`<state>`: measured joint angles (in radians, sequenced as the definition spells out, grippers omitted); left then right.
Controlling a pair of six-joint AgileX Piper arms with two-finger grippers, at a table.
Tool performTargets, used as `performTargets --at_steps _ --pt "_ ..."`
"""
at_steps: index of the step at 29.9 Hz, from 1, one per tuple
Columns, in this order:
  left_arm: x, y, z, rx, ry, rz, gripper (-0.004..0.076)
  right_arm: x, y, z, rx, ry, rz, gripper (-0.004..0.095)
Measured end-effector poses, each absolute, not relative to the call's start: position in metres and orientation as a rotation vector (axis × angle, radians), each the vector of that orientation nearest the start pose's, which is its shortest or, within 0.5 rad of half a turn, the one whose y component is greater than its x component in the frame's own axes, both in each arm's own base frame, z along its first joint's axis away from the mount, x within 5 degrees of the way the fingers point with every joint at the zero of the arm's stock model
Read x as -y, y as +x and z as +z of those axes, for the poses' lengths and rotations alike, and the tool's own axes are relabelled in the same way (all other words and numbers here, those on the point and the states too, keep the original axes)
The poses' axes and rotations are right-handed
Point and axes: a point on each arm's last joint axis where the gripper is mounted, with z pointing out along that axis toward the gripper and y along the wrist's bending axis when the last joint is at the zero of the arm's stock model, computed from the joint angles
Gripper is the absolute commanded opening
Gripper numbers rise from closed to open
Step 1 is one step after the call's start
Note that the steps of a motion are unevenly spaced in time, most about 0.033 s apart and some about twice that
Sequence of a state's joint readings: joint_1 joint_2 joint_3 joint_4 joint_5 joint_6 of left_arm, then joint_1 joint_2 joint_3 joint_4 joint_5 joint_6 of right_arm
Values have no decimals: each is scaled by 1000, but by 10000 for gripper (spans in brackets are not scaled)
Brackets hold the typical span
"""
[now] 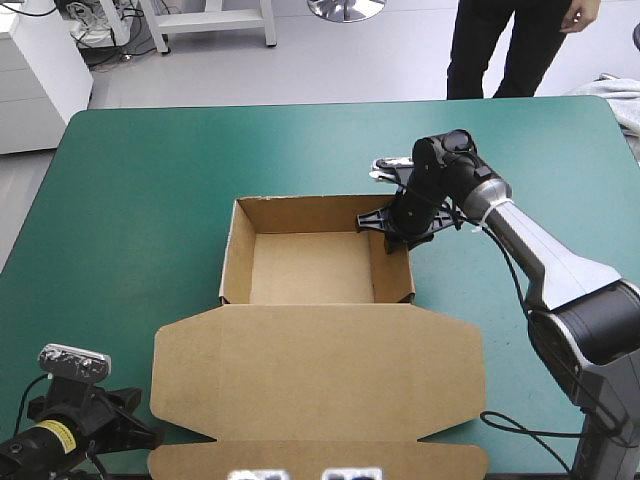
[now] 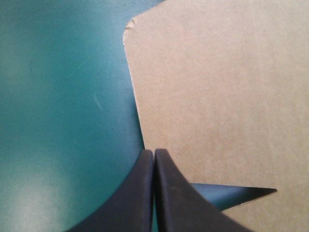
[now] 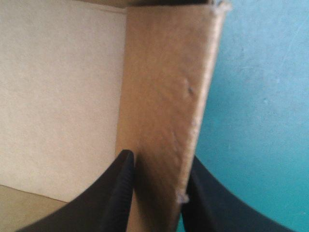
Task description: Fold the box
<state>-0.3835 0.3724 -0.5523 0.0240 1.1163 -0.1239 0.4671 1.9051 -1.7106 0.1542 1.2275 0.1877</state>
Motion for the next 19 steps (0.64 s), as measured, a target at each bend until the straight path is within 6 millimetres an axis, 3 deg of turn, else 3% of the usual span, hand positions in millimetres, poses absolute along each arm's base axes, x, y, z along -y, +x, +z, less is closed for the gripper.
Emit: performTargets --at_steps 4,8,14,19 --pt "17 46 274 -2416 319 -200 -10 -192 349 267 -2973 -421 305 179" --pt "17 47 269 -2415 319 -200 -10 -191 348 262 -2982 -450 296 -17" --pt "17 48 269 -2414 319 -200 -10 -191 349 263 -2971 -437 296 -19" --pt "17 48 269 -2414 322 -199 -10 -184 361 281 -2896 -431 251 -19"
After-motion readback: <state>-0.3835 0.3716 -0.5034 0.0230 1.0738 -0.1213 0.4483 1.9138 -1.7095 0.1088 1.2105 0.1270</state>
